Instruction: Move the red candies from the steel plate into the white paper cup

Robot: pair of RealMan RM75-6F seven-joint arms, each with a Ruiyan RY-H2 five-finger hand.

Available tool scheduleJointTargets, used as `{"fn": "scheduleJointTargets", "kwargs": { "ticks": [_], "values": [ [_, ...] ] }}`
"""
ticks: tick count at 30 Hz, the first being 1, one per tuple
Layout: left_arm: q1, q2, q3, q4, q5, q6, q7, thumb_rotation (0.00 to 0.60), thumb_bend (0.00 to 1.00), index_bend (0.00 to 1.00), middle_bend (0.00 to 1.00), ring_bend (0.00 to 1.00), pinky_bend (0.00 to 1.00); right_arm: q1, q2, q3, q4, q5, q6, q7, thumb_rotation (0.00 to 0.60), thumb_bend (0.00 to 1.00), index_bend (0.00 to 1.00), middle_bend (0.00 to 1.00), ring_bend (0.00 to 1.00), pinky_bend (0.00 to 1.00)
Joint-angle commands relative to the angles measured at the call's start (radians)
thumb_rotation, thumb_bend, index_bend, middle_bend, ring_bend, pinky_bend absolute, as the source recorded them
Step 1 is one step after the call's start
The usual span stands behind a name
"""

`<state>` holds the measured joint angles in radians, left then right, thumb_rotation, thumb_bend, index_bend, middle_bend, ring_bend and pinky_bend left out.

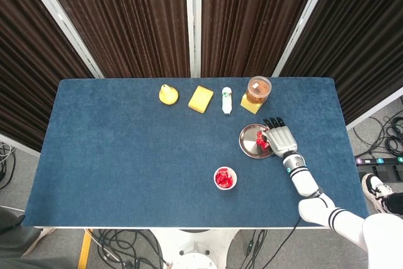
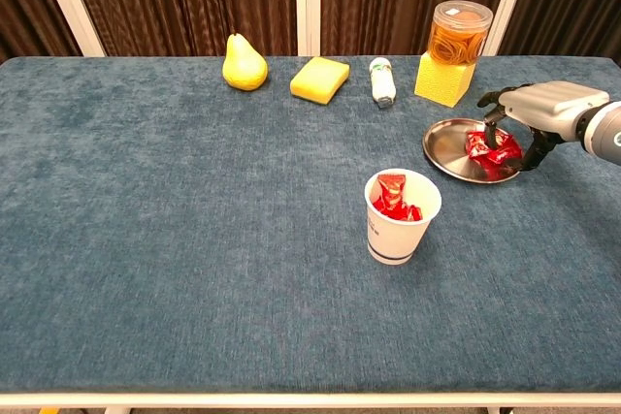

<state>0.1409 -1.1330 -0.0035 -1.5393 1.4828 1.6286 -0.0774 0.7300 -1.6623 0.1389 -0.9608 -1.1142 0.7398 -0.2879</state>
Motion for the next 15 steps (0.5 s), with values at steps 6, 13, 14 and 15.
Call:
{"fn": "scheduleJointTargets", "kwargs": {
  "ticks": [6,13,14,15],
  "values": [
    [0.000,-0.001,-0.001,0.003,0.001,0.001,-0.003,0.600,0.16,0.07,0.04,0.08,0.15,-0.003,0.003,0.008,-0.003,0.008,0.005,-0.002,0.600,0.39,0.62,0.12,0.00,0.00],
    [-0.002,0.003,-0.004,-0.001,0.002,0.001,0.001,0.600,0.16,0.07,0.04,0.08,0.15,-0.019,0.067,0.027,-0.112,-0.055,0.084,0.068,0.600,0.40,0.62,0.12,0.00,0.00],
    [-0.003,0.003,-0.004,-0.001,0.002,0.001,0.003,0.600,0.16,0.07,0.04,0.08,0.15,-0.023,0.085,0.027,-0.142,-0.074,0.103,0.078,0.600,0.40,0.62,0.12,0.00,0.00],
    [-0.003,0.004,-0.004,-0.003,0.002,0.000,0.004,0.600,0.16,0.07,0.04,0.08,0.15,-0.030,0.111,0.025,-0.187,-0.104,0.131,0.093,0.600,0.40,0.62,0.12,0.00,0.00]
  ]
}}
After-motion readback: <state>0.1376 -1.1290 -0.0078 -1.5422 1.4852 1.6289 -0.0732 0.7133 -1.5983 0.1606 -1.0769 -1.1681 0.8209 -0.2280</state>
